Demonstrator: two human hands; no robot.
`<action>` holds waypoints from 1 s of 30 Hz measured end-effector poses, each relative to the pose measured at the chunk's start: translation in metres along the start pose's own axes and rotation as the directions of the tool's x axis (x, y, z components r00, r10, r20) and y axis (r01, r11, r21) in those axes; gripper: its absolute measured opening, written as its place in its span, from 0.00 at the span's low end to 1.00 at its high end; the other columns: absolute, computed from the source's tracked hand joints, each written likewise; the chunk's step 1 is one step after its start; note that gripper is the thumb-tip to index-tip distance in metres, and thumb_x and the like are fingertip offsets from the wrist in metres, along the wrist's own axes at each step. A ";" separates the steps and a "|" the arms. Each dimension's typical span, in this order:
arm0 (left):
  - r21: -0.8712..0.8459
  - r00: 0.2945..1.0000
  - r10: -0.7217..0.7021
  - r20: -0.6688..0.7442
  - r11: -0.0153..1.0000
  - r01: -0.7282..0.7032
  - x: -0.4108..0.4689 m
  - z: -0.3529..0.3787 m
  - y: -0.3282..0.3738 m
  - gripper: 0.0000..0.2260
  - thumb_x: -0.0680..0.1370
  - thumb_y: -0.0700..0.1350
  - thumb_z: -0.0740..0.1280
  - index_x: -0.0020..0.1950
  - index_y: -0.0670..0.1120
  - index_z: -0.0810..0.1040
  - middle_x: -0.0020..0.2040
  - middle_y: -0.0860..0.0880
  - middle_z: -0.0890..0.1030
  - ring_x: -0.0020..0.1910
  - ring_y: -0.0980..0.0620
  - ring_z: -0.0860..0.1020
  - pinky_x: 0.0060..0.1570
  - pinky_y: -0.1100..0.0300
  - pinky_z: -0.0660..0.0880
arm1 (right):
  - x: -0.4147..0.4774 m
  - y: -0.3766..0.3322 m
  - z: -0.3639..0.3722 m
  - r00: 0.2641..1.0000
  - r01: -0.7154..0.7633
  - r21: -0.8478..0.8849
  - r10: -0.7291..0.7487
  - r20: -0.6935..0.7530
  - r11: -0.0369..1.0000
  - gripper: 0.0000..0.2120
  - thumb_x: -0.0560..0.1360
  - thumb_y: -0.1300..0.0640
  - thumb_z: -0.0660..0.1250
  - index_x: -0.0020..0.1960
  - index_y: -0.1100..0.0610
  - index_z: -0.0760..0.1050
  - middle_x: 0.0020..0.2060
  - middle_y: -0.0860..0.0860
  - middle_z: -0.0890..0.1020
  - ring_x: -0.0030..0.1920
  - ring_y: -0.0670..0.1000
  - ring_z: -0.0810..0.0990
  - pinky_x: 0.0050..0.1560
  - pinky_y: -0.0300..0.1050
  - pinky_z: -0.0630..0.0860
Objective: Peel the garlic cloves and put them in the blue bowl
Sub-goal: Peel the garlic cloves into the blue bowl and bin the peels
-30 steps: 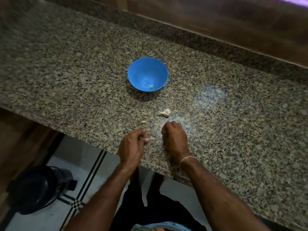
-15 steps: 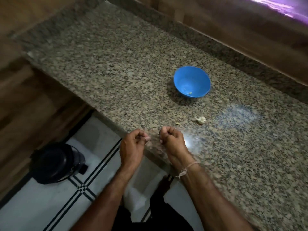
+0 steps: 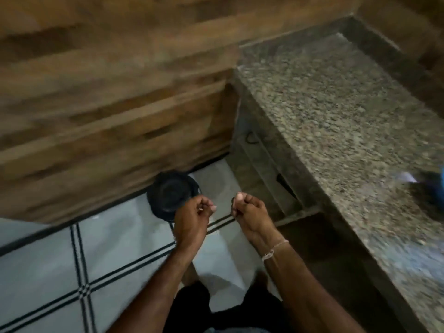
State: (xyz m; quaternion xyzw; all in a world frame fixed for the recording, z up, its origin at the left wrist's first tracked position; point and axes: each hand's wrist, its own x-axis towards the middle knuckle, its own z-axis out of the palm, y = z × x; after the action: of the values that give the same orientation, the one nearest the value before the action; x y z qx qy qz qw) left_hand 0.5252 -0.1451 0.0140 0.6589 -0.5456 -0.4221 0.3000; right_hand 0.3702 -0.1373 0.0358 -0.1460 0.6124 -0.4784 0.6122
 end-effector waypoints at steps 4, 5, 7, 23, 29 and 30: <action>0.003 0.995 -0.053 -0.088 0.999 0.054 0.020 -0.060 -0.024 0.05 0.77 0.45 0.76 0.42 0.52 0.82 0.39 0.58 0.84 0.40 0.63 0.82 0.42 0.63 0.76 | 0.008 0.007 0.069 0.996 -0.054 -0.080 0.059 0.060 0.995 0.13 0.85 0.67 0.60 0.42 0.60 0.74 0.33 0.54 0.74 0.32 0.46 0.73 0.35 0.36 0.76; -0.003 0.991 -0.065 -0.117 0.998 0.065 0.025 -0.072 -0.030 0.05 0.77 0.45 0.76 0.42 0.52 0.83 0.38 0.59 0.84 0.40 0.65 0.81 0.39 0.68 0.73 | 0.012 0.008 0.082 0.995 -0.064 -0.089 0.070 0.075 0.994 0.14 0.85 0.67 0.61 0.41 0.60 0.74 0.33 0.53 0.75 0.31 0.46 0.73 0.36 0.36 0.76; -0.019 0.981 -0.097 -0.170 0.995 0.096 0.034 -0.092 -0.040 0.05 0.77 0.45 0.76 0.42 0.52 0.83 0.38 0.60 0.83 0.40 0.65 0.80 0.39 0.71 0.71 | 0.023 0.009 0.108 0.991 -0.074 -0.105 0.085 0.107 0.992 0.16 0.85 0.68 0.61 0.39 0.59 0.75 0.30 0.51 0.78 0.30 0.45 0.75 0.37 0.38 0.77; -0.229 0.803 -0.595 0.004 0.782 0.580 0.132 -0.090 -0.189 0.08 0.67 0.54 0.73 0.37 0.51 0.85 0.35 0.53 0.85 0.39 0.51 0.83 0.47 0.54 0.78 | 0.201 0.116 0.181 0.916 -0.387 -0.287 0.402 -0.006 0.876 0.15 0.83 0.71 0.61 0.38 0.62 0.73 0.26 0.53 0.74 0.30 0.51 0.72 0.28 0.38 0.75; -0.398 0.542 -0.835 0.096 0.467 0.789 0.228 -0.020 -0.291 0.02 0.77 0.41 0.75 0.44 0.45 0.86 0.40 0.44 0.85 0.41 0.45 0.80 0.45 0.55 0.74 | 0.333 0.208 0.182 0.881 -0.473 -0.278 0.458 -0.121 0.836 0.05 0.82 0.68 0.66 0.48 0.65 0.79 0.41 0.58 0.79 0.43 0.54 0.78 0.40 0.42 0.78; -0.442 0.520 -0.849 0.093 0.433 0.786 0.244 -0.010 -0.305 0.02 0.77 0.40 0.76 0.44 0.45 0.86 0.41 0.43 0.85 0.40 0.46 0.80 0.45 0.56 0.74 | 0.354 0.221 0.183 0.868 -0.496 -0.272 0.480 -0.129 0.825 0.08 0.82 0.68 0.66 0.46 0.63 0.78 0.39 0.57 0.78 0.40 0.52 0.77 0.39 0.41 0.77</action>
State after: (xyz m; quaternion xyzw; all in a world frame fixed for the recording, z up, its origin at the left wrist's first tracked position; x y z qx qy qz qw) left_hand 0.6876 -0.3141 -0.2980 0.7841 -0.0262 -0.5746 0.2330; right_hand 0.5493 -0.3720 -0.3113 -0.0616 0.7103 -0.2128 0.6681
